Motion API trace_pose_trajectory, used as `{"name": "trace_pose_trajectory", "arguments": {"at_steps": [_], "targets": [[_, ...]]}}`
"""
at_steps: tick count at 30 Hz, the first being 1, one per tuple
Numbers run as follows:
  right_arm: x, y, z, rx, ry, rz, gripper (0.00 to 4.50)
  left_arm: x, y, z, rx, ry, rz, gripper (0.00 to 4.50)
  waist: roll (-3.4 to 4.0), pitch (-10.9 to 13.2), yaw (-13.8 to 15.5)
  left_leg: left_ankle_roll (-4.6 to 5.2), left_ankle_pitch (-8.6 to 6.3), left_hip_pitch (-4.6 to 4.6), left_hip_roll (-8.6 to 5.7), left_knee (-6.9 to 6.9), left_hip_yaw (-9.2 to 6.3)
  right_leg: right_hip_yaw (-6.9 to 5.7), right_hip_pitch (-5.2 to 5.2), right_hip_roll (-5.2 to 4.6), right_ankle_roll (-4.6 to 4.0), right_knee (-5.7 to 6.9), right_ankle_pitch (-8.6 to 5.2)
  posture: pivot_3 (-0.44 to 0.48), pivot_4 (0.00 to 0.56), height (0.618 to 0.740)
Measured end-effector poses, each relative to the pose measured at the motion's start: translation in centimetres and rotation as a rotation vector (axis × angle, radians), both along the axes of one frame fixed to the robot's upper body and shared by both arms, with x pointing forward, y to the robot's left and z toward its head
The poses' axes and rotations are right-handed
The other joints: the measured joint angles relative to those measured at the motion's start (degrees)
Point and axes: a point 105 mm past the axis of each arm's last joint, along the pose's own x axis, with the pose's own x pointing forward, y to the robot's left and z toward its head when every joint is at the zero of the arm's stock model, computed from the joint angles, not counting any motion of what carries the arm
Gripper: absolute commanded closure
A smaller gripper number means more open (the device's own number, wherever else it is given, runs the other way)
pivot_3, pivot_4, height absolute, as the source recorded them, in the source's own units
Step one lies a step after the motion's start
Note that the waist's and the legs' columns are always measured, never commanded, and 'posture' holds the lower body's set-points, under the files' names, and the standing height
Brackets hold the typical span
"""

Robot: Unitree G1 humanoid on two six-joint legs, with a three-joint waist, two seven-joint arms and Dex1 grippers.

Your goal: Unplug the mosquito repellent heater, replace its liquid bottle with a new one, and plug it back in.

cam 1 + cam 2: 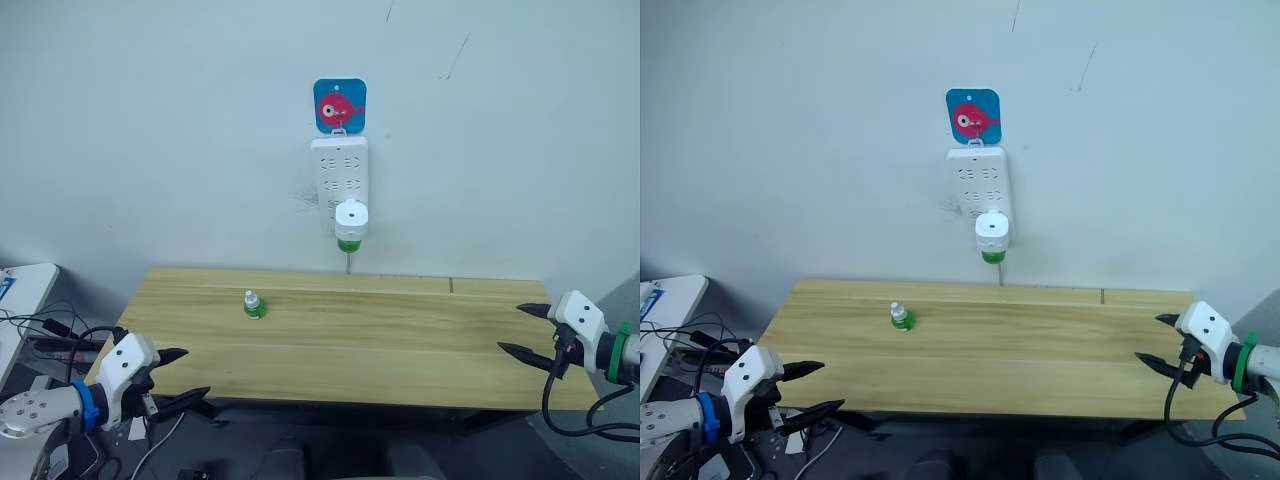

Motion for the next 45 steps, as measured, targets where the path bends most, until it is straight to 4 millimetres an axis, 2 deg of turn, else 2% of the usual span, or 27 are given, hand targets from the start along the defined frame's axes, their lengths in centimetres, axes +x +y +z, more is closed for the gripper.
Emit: {"name": "trace_pose_trajectory", "arguments": {"at_steps": [6, 9, 14, 15, 17, 20, 21, 24, 31, 36, 41, 45], "targets": [[0.0, 0.0, 0.2, -0.003, -0.023, -0.017, 0.07, 0.6, 0.3, -0.1, -0.017, -0.031, 0.02, 0.0, -0.02, 0.13, -0.06, 0.0, 0.0, -0.01, 0.0, 0.0, 0.0, 0.0, -0.01, 0.0, 0.03, -0.01, 0.01, -0.019, 0.089, 0.74], [-0.1, 0.6, 1.0, 0.002, -0.072, -0.015, 0.07, 2.2, -0.5, 0.7, -0.092, -0.066, 0.043, 0.0, 0.08, 0.28, -0.26, 0.0, 0.0, -0.05, 0.02, 0.04, -0.03, -0.07, 0.0, 0.0, 0.16, 0.0, 0.03, -0.067, 0.099, 0.74], [-0.3, 3.8, 4.7, 0.07, -0.204, 0.008, 0.07, 6.5, -2.8, 4.2, -0.183, -0.177, 0.012, 0.0, 0.18, 0.5, -0.72, 0.0, 0.01, -0.08, 0.09, 0.07, 0.06, -0.12, 0.02, 0.0, 0.38, 0.01, 0.05, -0.156, 0.115, 0.74], [-0.4, 4.8, 5.5, 0.1, -0.227, 0.01, 0.07, 7.6, -3.4, 5.0, -0.207, -0.203, 0.005, 0.0, 0.17, 0.58, -0.78, -0.01, 0.01, -0.1, 0.09, 0.08, 0.03, -0.14, 0.02, 0.02, 0.4, 0.02, 0.05, -0.169, 0.118, 0.74], [-0.8, 8.2, 8.0, 0.181, -0.295, 0.062, 0.07, 10.3, -5.4, 8.0, -0.275, -0.285, -0.04, 0.0, 0.08, 0.84, -1.21, -0.02, 0.02, -0.14, 0.1, 0.12, 0.01, -0.04, 0.01, 0.16, 0.51, 0.02, 0.12, -0.191, 0.122, 0.74], [-1.0, 10.2, 10.2, 0.229, -0.349, 0.079, 0.07, 12.0, -6.9, 9.9, -0.311, -0.319, -0.081, 0.0, -0.15, 1.07, -2.52, -0.01, 0.0, -0.13, 0.0, 0.1, 0.09, 0.08, 0.03, 0.17, 0.55, -0.02, 0.17, -0.219, 0.13, 0.74], [-1.0, 10.6, 10.7, 0.25, -0.355, 0.065, 0.01, 12.8, -7.6, 10.3, -0.337, -0.315, -0.091, 0.19, -0.27, 1.25, -2.96, -0.01, 0.0, -0.16, -0.01, 0.09, 0.11, 0.1, 0.02, 0.17, 0.57, -0.02, 0.18, -0.242, 0.136, 0.74], [-1.0, 11.3, 11.5, 0.28, -0.361, 0.046, 0.0, 14.1, -8.8, 10.7, -0.368, -0.307, -0.115, 0.87, -0.54, 1.7, -4.39, 0.01, -0.01, -0.22, -0.01, 0.08, 0.09, 0.1, -0.03, 0.17, 0.59, -0.04, 0.19, -0.273, 0.144, 0.74], [-1.5, 13.0, 12.7, 0.295, -0.381, 0.034, 0.0, 17.7, -10.9, 11.6, -0.409, -0.309, -0.121, 0.87, -0.71, 2.8, -7.2, 0.01, -0.02, -0.27, 0.03, 0.08, 0.0, 0.08, -0.05, 0.46, 0.6, -0.02, 0.18, -0.322, 0.158, 0.74], [-1.9, 14.8, 13.4, 0.313, -0.373, 0.064, 0.0, 19.6, -11.5, 12.1, -0.434, -0.319, -0.1, 0.87, -0.83, 3.44, -9.06, 0.01, -0.02, -0.31, 0.02, 0.08, -0.01, 0.1, -0.08, 0.47, 0.67, -0.03, 0.19, -0.353, 0.17, 0.74], [-2.0, 15.6, 13.7, 0.319, -0.368, 0.07, 0.0, 20.8, -11.4, 12.1, -0.417, -0.327, -0.091, 0.87, -0.93, 3.9, -10.54, 0.01, -0.02, -0.47, 0.02, 0.06, -0.02, 0.1, -0.24, 0.47, 0.7, -0.03, 0.18, -0.366, 0.173, 0.74], [-1.8, 15.6, 13.6, 0.318, -0.356, 0.055, 0.0, 21.1, -11.5, 12.4, -0.412, -0.33, -0.115, 0.87, -0.91, 3.92, -11.0, -0.01, 0.01, -1.32, -0.03, 0.17, -0.21, 0.09, -1.0, 0.51, 0.79, 0.07, 0.24, -0.369, 0.173, 0.74]]}}
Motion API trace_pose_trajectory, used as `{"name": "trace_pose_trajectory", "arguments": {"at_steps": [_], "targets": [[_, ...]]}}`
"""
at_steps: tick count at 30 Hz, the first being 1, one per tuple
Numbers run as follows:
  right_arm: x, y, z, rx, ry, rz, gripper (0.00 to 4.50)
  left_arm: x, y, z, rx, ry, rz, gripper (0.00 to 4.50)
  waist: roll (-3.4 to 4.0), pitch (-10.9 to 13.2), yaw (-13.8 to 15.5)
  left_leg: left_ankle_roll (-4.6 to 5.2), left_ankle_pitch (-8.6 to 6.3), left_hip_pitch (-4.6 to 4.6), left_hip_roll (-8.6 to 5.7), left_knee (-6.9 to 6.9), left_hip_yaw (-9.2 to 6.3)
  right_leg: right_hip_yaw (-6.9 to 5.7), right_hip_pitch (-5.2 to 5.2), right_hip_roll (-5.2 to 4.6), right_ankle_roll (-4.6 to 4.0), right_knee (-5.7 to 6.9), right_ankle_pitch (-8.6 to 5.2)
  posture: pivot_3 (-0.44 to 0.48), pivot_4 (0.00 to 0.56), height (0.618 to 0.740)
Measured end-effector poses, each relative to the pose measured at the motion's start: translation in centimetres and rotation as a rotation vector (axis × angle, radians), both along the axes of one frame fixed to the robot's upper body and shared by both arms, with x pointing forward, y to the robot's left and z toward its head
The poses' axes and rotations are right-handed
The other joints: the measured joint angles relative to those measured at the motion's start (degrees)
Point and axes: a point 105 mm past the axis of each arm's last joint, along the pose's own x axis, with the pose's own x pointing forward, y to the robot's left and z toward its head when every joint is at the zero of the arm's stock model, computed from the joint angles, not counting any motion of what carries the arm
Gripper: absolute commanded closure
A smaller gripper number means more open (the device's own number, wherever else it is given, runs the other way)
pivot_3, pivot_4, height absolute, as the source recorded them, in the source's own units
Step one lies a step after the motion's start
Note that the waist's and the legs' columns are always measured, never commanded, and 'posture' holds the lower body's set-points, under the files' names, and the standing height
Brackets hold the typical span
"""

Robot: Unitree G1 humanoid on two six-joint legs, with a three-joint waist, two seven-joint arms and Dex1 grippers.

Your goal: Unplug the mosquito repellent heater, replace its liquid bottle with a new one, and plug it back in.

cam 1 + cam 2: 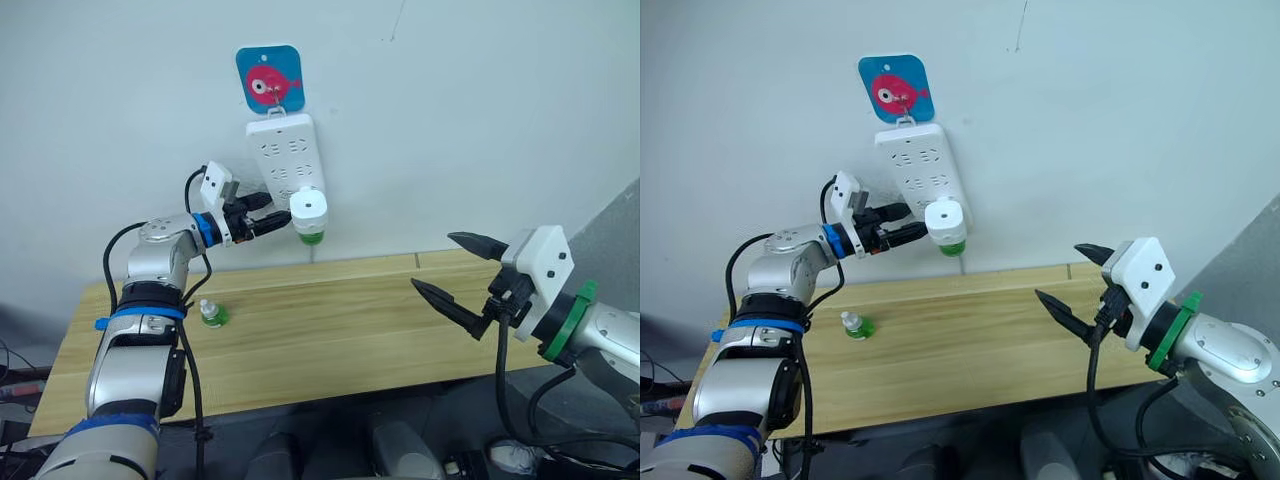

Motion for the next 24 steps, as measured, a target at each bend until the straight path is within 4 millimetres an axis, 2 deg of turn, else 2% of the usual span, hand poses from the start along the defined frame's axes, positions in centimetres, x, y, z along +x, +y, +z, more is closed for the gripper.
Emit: {"name": "trace_pose_trajectory", "arguments": {"at_steps": [7, 15, 18, 23, 24], "targets": [[-0.3, 0.4, 0.1, 0.011, 0.009, 0.021, 0.0, 0.0, -0.7, 0.9, 0.017, -0.018, -0.064, 0.87, 0.01, 0.04, 0.0, 0.0, 0.01, -0.36, -0.12, 0.11, -0.19, 0.07, -0.16, 0.03, 0.04, -0.04, 0.02, -0.37, 0.171, 0.74], [-0.7, 1.3, 0.8, 0.049, 0.01, 0.082, 0.0, -0.4, -1.2, 2.0, 0.014, -0.04, -0.131, 0.87, 0.03, 0.05, -0.44, 0.01, 0.01, -0.36, -0.04, 0.1, -0.29, 0.07, -0.15, 0.17, 0.03, -0.03, 0.02, -0.365, 0.17, 0.74], [-0.5, 1.6, 1.3, 0.058, -0.008, 0.087, 0.0, -0.3, -1.2, 2.1, 0.01, -0.041, -0.13, 1.43, 0.05, 0.06, -0.49, 0.01, 0.01, -0.36, -0.04, 0.11, -0.28, 0.11, -0.15, 0.17, 0.03, -0.02, 0.02, -0.364, 0.17, 0.74], [0.4, 3.0, 2.2, 0.102, -0.029, 0.095, 0.0, -0.3, -1.1, 2.1, 0.01, -0.038, -0.127, 3.01, 0.09, 0.09, -0.57, 0.01, 0.01, -0.37, -0.04, 0.16, -0.3, 0.12, -0.15, 0.17, 0.03, 0.02, 0.03, -0.366, 0.174, 0.74], [1.0, 3.4, 2.4, 0.109, -0.035, 0.08, 0.0, -0.5, -1.3, 2.1, 0.016, -0.04, -0.143, 3.2, 0.11, 0.1, -0.66, 0.01, 0.01, -0.37, -0.04, 0.17, -0.3, 0.13, -0.15, 0.17, 0.03, 0.02, 0.03, -0.364, 0.175, 0.74]]}}
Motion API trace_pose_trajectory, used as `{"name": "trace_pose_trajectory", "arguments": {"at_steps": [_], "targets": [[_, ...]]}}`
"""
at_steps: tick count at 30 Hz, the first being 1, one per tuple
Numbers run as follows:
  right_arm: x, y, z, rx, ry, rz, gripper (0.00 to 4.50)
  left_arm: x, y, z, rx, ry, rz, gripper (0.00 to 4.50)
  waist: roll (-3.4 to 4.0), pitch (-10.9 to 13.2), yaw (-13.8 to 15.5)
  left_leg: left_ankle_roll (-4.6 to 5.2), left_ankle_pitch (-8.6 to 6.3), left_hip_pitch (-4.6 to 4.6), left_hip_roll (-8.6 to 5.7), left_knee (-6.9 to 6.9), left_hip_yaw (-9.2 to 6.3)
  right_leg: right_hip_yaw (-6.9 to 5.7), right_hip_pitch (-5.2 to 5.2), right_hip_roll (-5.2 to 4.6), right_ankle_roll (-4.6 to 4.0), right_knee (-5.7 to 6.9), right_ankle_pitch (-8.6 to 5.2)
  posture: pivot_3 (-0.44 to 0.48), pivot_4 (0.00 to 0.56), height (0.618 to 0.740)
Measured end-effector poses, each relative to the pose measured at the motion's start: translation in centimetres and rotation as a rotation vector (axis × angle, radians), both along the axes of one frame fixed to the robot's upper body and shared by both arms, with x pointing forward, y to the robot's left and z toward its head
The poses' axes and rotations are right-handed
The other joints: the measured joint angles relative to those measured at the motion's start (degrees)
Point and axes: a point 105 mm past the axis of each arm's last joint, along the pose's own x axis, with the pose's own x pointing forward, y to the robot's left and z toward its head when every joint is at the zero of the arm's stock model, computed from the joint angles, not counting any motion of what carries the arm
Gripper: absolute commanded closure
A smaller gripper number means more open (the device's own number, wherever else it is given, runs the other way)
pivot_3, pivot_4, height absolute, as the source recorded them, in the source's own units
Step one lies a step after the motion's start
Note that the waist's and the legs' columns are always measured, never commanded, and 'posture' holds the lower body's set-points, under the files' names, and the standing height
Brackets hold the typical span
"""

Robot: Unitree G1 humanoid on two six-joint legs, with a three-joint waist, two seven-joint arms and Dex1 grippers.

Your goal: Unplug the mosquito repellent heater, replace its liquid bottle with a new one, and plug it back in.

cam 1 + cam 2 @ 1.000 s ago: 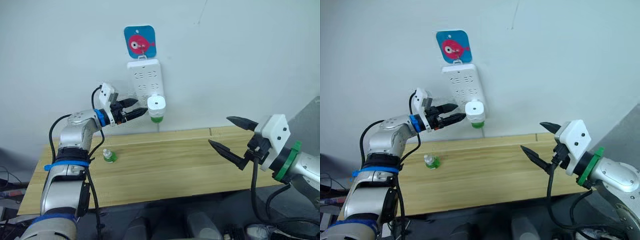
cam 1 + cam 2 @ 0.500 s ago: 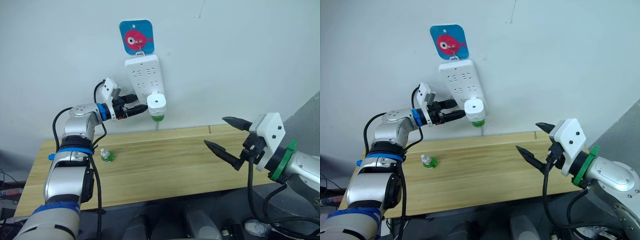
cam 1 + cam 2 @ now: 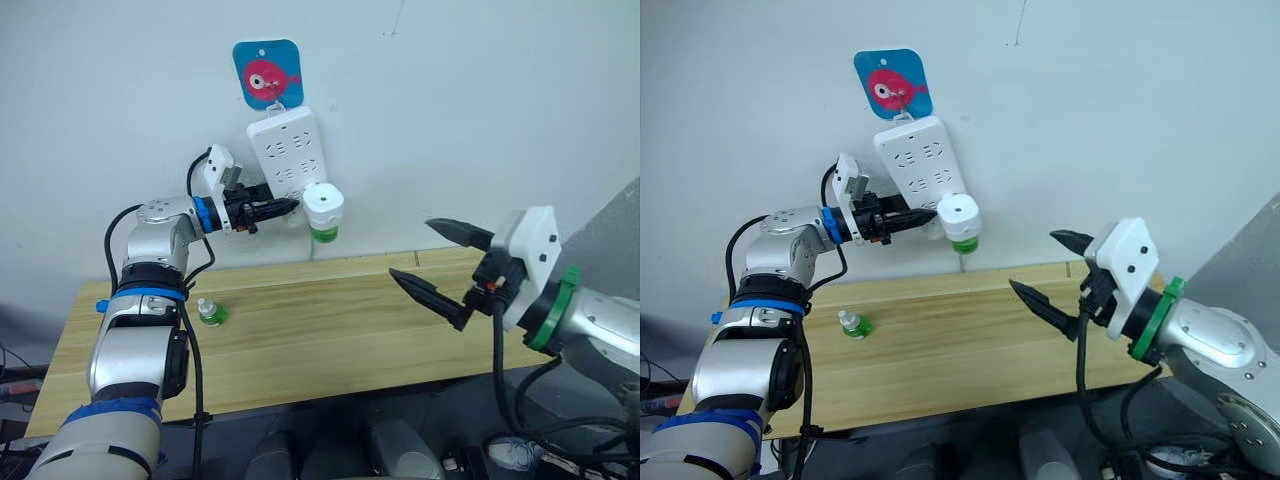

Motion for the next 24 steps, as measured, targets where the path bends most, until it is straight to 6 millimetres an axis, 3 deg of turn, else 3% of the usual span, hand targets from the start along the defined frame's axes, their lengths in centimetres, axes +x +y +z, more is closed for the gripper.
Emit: {"name": "trace_pose_trajectory", "arguments": {"at_steps": [6, 12, 24], "targets": [[4.1, 1.7, -0.8, 0.024, 0.041, -0.168, 0.0, -0.2, -0.2, 0.1, 0.0, 0.003, -0.008, 3.2, 0.22, 0.15, -0.03, 0.0, 0.0, -0.07, 0.0, 0.15, -0.09, 0.01, -0.05, -0.19, -0.01, 0.12, 0.01, -0.353, 0.182, 0.74], [5.7, 5.5, -1.3, 0.062, 0.097, -0.198, 0.0, -0.5, -0.2, 0.3, 0.0, -0.004, -0.01, 3.2, 0.3, 0.21, -0.05, 0.01, -0.01, -0.41, -0.05, 0.52, -0.34, -0.06, -0.54, -0.21, -0.01, 0.93, 0.01, -0.344, 0.182, 0.74], [8.9, 10.3, -0.8, 0.115, 0.168, -0.203, 0.0, -0.8, -0.1, 0.3, -0.002, -0.011, 0.001, 3.2, 0.41, 0.26, -0.43, 0.01, -0.01, -0.47, -0.08, 0.64, -0.37, -0.13, -0.6, -0.23, -0.01, 1.01, 0.01, -0.328, 0.179, 0.74]]}}
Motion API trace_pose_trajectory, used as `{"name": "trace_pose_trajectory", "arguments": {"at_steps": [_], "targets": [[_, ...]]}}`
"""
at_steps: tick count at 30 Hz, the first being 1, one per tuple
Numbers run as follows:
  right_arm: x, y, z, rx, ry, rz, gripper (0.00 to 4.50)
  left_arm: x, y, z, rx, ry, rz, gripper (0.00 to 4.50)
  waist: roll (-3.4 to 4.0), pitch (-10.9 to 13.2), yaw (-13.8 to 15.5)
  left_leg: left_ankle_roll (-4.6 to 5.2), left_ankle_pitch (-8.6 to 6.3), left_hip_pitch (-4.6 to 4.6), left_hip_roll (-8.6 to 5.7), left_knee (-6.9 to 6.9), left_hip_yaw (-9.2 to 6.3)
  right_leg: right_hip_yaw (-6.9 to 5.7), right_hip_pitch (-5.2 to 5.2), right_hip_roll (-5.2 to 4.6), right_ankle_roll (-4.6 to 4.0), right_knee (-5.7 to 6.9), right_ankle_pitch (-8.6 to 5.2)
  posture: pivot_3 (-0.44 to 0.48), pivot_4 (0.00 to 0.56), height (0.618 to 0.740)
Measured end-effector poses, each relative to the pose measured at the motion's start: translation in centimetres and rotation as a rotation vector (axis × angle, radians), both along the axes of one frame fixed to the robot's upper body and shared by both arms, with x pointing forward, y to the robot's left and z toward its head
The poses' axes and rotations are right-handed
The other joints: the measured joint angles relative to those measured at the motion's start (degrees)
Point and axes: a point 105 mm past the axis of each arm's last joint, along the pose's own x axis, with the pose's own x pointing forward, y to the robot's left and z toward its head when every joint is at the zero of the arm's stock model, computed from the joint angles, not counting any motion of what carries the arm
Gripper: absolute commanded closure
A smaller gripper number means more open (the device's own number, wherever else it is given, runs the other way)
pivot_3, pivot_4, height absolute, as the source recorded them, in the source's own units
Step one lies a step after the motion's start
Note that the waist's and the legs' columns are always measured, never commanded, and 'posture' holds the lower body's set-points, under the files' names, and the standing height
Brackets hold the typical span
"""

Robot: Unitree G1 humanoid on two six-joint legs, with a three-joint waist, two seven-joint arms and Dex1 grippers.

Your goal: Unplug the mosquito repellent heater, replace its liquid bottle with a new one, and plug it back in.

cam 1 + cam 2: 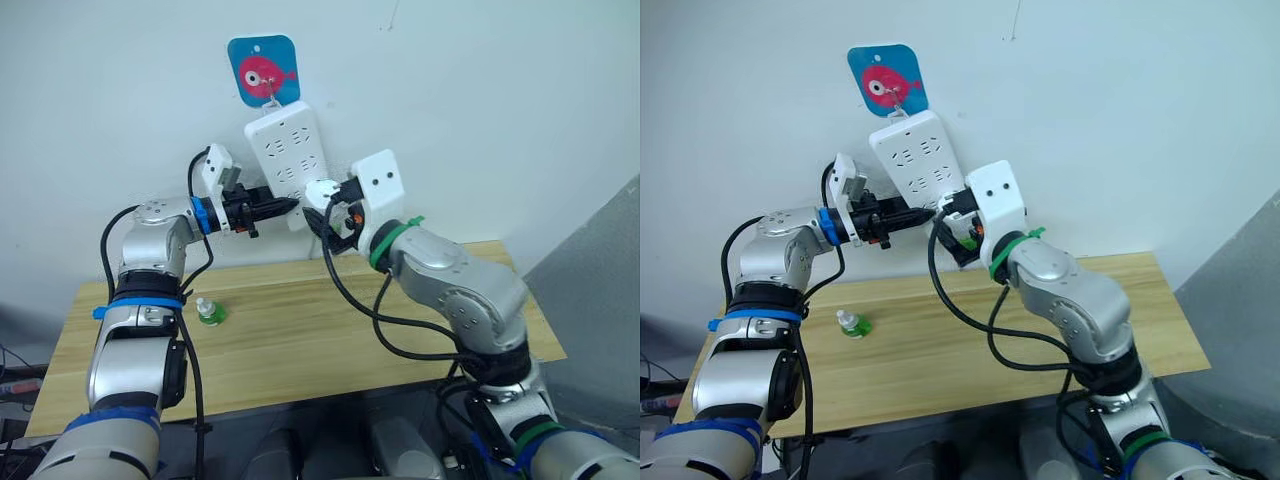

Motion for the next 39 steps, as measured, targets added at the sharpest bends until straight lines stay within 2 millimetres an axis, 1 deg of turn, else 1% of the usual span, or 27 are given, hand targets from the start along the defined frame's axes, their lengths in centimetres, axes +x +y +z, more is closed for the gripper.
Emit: {"name": "trace_pose_trajectory", "arguments": {"at_steps": [1, 4, 6, 7, 15, 17, 19, 21, 25, 27, 29, 31, 32, 34, 37, 39], "targets": [[0.2, 0.2, -0.1, 0.001, 0.006, 0.003, 0.0, 0.0, 0.0, 0.0, -0.001, 0.0, 0.0, 3.2, 0.0, 0.0, -0.07, 0.0, 0.0, 0.0, 0.0, -0.01, -0.01, -0.01, 0.0, -0.01, 0.0, 0.0, 0.0, -0.327, 0.179, 0.74], [0.8, 0.4, -0.5, -0.005, 0.022, -0.003, 0.58, 0.0, 0.1, -0.1, -0.003, 0.002, 0.003, 3.2, 0.01, 0.0, -0.36, 0.0, 0.0, 0.0, 0.0, -0.02, -0.04, -0.04, 0.0, -0.02, 0.0, 0.01, 0.0, -0.324, 0.18, 0.74], [1.0, 0.4, -0.7, -0.006, 0.027, -0.004, 1.27, -0.1, 0.1, -0.1, -0.005, 0.002, 0.005, 3.2, 0.01, 0.01, -0.46, 0.0, 0.0, 0.0, -0.01, -0.01, -0.04, -0.05, 0.0, -0.02, 0.0, 0.02, 0.0, -0.325, 0.18, 0.74], [1.1, 0.4, -0.7, -0.006, 0.027, -0.005, 1.54, -0.1, 0.2, -0.1, -0.005, 0.001, 0.007, 3.2, 0.01, 0.0, -0.54, 0.0, 0.0, 0.0, -0.01, -0.01, -0.05, -0.05, 0.0, -0.03, 0.0, 0.03, 0.0, -0.326, 0.18, 0.74], [1.0, 0.0, -0.5, -0.008, 0.034, 0.0, 1.54, 0.0, 0.2, 0.0, -0.009, -0.016, 0.011, 3.2, 0.01, 0.01, -0.8, 0.0, 0.0, -0.01, -0.07, -0.01, -0.11, -0.1, 0.01, -0.1, 0.0, 0.04, 0.0, -0.33, 0.18, 0.74], [0.5, -0.7, -0.2, -0.02, 0.035, -0.005, 1.54, -0.1, 0.0, 0.1, -0.009, -0.035, 0.002, 3.2, 0.01, 0.01, -0.77, 0.0, 0.0, -0.04, -0.13, -0.02, -0.2, -0.2, 0.02, -0.18, 0.0, 0.03, 0.0, -0.334, 0.18, 0.74], [-0.7, -1.7, -0.2, -0.023, 0.048, 0.01, 1.54, 0.2, 0.5, -0.1, 0.008, -0.043, 0.038, 3.2, 0.02, 0.01, -0.98, 0.01, -0.01, -0.05, -0.16, -0.04, -0.22, -0.21, 0.03, -0.24, 0.0, 0.0, 0.0, -0.334, 0.18, 0.74], [-1.0, -2.5, -0.3, -0.039, 0.062, 0.005, 1.54, 0.4, 0.7, -0.2, 0.008, -0.045, 0.046, 3.2, 0.03, 0.02, -1.12, 0.01, -0.01, -0.05, -0.16, -0.01, -0.2, -0.21, 0.03, -0.24, 0.0, 0.04, 0.0, -0.346, 0.181, 0.74], [-2.2, -3.7, 0.3, -0.041, 0.07, 0.018, 1.54, 0.6, 1.1, -0.4, 0.007, -0.051, 0.069, 3.2, 0.04, 0.02, -1.3, 0.01, 0.02, 0.02, -0.13, 0.04, -0.18, -0.23, 0.05, -0.23, 0.0, 0.14, 0.0, -0.346, 0.181, 0.74], [-2.6, -4.1, 0.4, 0.009, 0.084, 0.021, 1.54, 0.7, 1.2, -0.4, 0.007, -0.052, 0.076, 3.2, 0.04, 0.02, -1.32, 0.01, 0.03, 0.05, -0.1, 0.09, -0.17, -0.22, 0.07, -0.19, 0.0, 0.19, 0.0, -0.337, 0.18, 0.74], [-2.5, -4.5, 0.6, 0.088, 0.106, 0.001, 1.54, 0.5, 1.6, -0.5, 0.006, -0.057, 0.083, 3.2, 0.05, 0.01, -1.41, 0.0, 0.03, 0.08, -0.09, 0.08, -0.12, -0.18, 0.05, -0.18, 0.0, 0.28, 0.0, -0.33, 0.18, 0.74], [-2.4, -5.1, 1.0, 0.179, 0.12, -0.025, 1.54, -0.1, 2.5, -0.6, 0.009, -0.077, 0.101, 2.48, 0.07, 0.0, -1.82, 0.0, 0.02, 0.09, -0.07, 0.05, -0.09, -0.16, -0.01, -0.18, 0.0, 0.39, 0.0, -0.316, 0.178, 0.74], [-2.2, -5.6, 1.2, 0.232, 0.13, -0.046, 1.54, -0.4, 3.4, -1.1, 0.05, -0.098, 0.13, 2.23, 0.08, -0.01, -2.29, 0.0, 0.02, 0.1, -0.06, 0.01, -0.05, -0.11, -0.08, -0.18, 0.0, 0.46, 0.0, -0.309, 0.177, 0.74], [-1.8, -6.7, 1.4, 0.324, 0.152, -0.09, 1.54, -1.3, 5.2, -3.1, 0.111, -0.079, 0.181, 1.61, 0.11, 0.0, -2.85, 0.0, 0.02, 0.1, -0.04, -0.04, 0.01, -0.06, -0.26, -0.18, -0.01, 0.69, -0.01, -0.299, 0.173, 0.74], [-1.5, -8.1, 1.3, 0.375, 0.172, -0.132, 1.54, -3.4, 6.7, -6.0, 0.177, -0.051, 0.214, 0.68, 0.14, 0.03, -2.97, 0.0, 0.02, 0.09, 0.01, -0.16, 0.01, -0.09, -0.33, -0.18, -0.02, 0.7, -0.01, -0.268, 0.164, 0.74], [-1.5, -8.6, 1.4, 0.397, 0.174, -0.14, 1.54, -4.7, 7.6, -7.0, 0.191, -0.056, 0.255, 0.01, 0.15, 0.03, -2.78, 0.0, 0.02, 0.09, 0.02, -0.16, 0.01, -0.1, -0.33, -0.18, -0.03, 0.7, -0.02, -0.25, 0.159, 0.74]]}}
